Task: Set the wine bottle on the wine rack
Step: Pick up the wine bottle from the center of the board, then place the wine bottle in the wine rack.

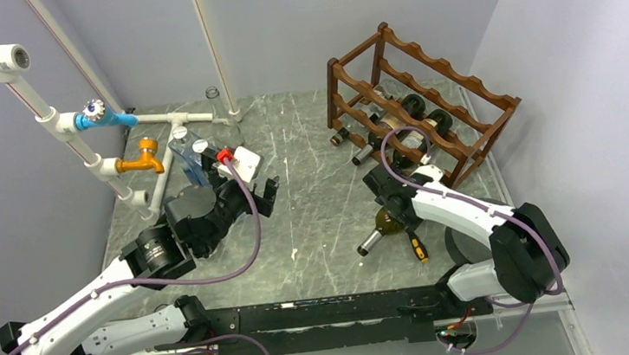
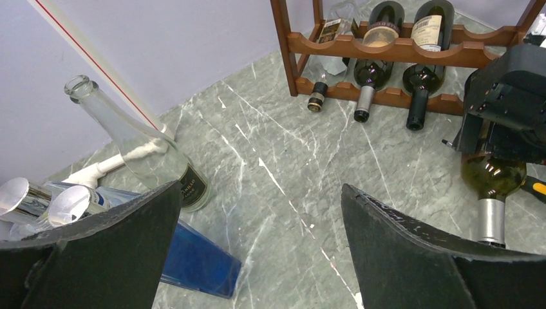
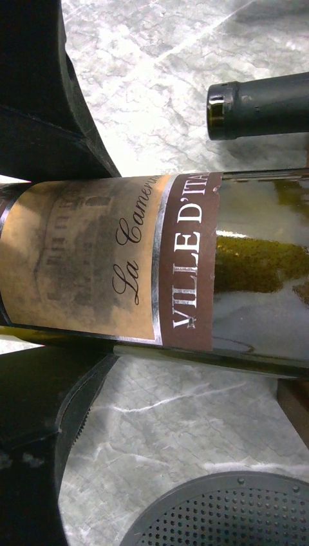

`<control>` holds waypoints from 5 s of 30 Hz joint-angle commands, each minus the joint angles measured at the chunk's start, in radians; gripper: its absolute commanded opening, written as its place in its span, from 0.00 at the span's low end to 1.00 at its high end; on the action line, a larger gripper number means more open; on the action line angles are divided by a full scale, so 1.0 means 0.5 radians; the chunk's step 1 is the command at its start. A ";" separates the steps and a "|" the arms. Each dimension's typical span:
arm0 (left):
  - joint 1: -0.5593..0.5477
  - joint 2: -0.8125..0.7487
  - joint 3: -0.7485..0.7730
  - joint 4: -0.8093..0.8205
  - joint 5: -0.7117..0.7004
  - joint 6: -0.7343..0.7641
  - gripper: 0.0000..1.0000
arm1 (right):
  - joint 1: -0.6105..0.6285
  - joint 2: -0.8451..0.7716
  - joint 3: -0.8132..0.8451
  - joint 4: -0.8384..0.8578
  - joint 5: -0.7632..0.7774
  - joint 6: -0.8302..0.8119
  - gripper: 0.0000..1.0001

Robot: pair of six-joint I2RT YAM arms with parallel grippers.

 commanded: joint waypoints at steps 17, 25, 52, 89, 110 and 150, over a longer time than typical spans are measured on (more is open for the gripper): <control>0.006 -0.017 0.014 0.034 0.032 -0.019 0.99 | -0.173 -0.005 0.013 0.180 0.079 -0.280 0.82; 0.005 -0.029 0.004 0.048 0.057 -0.023 0.99 | -0.172 0.083 0.097 0.053 0.165 -0.298 0.95; 0.005 -0.079 0.015 0.036 0.081 -0.041 0.99 | 0.603 0.179 0.471 -0.390 -0.194 0.327 1.00; 0.003 -0.069 0.020 0.023 0.093 -0.045 0.99 | 0.854 0.493 0.355 -0.305 -0.138 0.990 0.50; 0.003 -0.045 0.024 0.020 0.124 -0.050 1.00 | 0.851 0.478 0.333 -0.227 -0.126 0.909 0.61; 0.002 -0.124 0.033 0.016 0.132 -0.023 0.99 | 0.331 0.249 0.268 -0.382 0.159 0.450 0.00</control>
